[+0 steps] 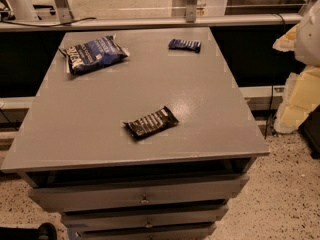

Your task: Move rxbar blueberry near rxbar chocolate

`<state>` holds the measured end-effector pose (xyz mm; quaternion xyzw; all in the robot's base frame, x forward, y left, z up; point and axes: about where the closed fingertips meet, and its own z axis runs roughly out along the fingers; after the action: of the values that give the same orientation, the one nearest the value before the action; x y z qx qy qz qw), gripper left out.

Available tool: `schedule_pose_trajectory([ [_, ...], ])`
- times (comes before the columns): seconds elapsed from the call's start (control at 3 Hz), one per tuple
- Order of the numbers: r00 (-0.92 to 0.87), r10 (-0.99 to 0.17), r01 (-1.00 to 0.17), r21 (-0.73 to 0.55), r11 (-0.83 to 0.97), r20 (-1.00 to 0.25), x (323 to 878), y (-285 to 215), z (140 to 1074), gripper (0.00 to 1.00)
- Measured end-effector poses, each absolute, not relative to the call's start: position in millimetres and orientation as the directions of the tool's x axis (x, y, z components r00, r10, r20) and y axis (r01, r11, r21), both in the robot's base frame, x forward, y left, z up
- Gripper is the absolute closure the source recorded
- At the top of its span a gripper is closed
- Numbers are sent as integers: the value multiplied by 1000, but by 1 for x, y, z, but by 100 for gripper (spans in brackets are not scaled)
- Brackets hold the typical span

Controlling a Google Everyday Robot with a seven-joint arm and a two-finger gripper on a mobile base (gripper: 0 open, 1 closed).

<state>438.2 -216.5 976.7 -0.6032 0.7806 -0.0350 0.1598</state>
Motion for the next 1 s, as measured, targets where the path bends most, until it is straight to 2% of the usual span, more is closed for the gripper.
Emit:
schedule_pose_trajectory([
  [0.33,-221,-953,-931,-248,270,-207,438,-217,977,0],
  [1.0,-272,-907,-897,-257,360,-323,455,-213,960,0],
])
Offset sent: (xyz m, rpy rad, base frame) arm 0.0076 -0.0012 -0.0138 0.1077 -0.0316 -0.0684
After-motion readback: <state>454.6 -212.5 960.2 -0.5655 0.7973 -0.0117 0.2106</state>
